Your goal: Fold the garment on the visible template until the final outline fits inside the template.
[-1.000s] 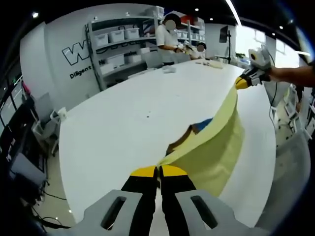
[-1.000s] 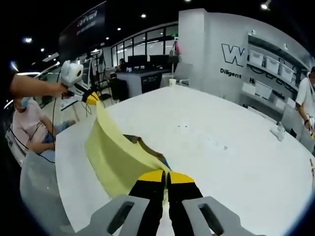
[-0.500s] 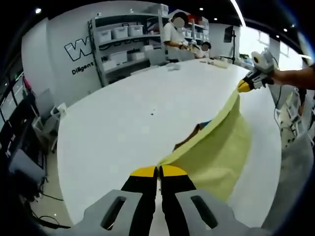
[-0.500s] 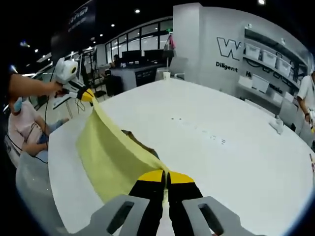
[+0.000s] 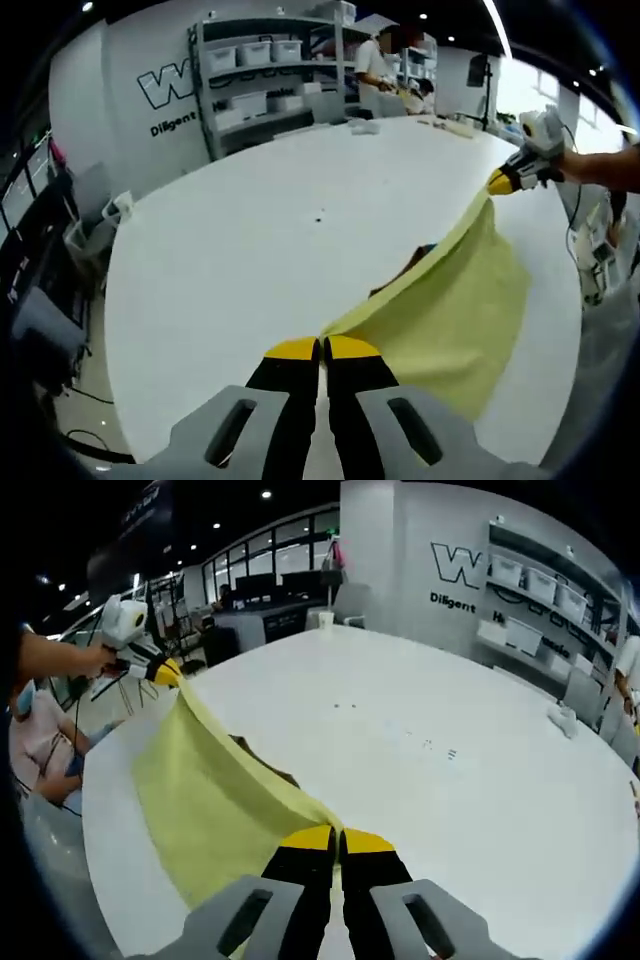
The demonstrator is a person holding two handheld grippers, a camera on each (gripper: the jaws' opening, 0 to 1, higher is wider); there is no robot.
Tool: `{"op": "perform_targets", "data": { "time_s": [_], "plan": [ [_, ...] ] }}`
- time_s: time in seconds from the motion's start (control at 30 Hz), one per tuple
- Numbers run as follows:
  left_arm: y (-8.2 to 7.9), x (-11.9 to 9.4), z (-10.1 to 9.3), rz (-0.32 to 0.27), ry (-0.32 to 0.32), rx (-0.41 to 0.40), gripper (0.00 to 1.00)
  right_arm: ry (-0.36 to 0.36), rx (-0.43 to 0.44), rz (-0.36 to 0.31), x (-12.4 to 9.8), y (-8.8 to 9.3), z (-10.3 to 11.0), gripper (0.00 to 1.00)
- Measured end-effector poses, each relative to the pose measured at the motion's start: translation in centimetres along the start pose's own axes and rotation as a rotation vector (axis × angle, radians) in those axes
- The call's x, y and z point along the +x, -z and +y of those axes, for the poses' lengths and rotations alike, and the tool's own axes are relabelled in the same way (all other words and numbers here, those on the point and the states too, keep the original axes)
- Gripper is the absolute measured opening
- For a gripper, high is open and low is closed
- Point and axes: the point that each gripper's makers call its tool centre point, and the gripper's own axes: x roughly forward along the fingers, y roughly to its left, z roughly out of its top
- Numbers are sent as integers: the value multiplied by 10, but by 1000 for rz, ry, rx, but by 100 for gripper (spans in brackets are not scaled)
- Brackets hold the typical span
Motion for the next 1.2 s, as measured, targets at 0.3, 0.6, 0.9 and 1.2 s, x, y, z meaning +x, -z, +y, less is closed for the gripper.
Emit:
{"op": "perform_targets", "data": {
  "time_s": [0.3,0.6,0.9,1.2],
  "plan": [
    [14,23,10,32,-2,-39,0,7,17,19,24,8,-8,0],
    [21,41,14,54,-5,-47,0,16,28,38,40,18,-15,0],
    [30,53,15,79,-10,-60,0,26,17,61,54,23,-19,0],
    [35,63,19,88,-15,-75,0,49,19,80,66,26,-25,0]
  ]
}}
